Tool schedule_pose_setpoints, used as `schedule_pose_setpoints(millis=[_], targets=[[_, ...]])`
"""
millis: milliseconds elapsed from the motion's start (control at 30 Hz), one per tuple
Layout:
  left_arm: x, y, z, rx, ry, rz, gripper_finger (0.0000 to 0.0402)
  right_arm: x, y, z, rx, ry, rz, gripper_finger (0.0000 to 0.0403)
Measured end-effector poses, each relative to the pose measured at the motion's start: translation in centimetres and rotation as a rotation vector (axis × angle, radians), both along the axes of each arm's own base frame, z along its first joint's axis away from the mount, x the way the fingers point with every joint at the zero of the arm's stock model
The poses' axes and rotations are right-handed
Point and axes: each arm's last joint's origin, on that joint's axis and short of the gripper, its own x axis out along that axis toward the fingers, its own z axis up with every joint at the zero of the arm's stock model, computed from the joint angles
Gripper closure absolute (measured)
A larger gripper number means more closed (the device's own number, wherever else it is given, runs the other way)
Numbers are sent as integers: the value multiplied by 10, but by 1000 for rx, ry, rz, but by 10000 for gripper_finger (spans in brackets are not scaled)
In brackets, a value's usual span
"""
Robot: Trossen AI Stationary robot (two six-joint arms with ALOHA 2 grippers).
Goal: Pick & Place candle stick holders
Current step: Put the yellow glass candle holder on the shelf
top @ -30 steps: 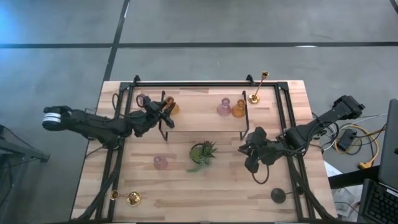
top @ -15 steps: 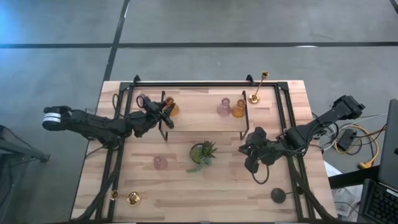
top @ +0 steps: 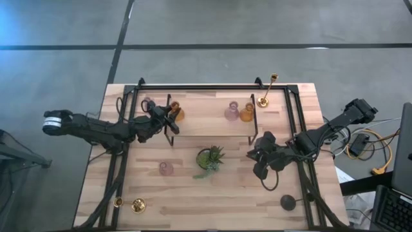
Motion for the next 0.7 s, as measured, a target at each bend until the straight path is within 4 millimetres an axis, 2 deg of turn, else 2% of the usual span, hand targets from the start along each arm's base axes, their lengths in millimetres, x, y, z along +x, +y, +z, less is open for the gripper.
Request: schedule_pose_setpoints(millis=[600,700], targets=[[-1,-3,1,-1,2,-6,278,1,0,1,5,-9,0,359],[-1,-3,1,-1,2,-6,257,1,0,1,5,-10,0,359]])
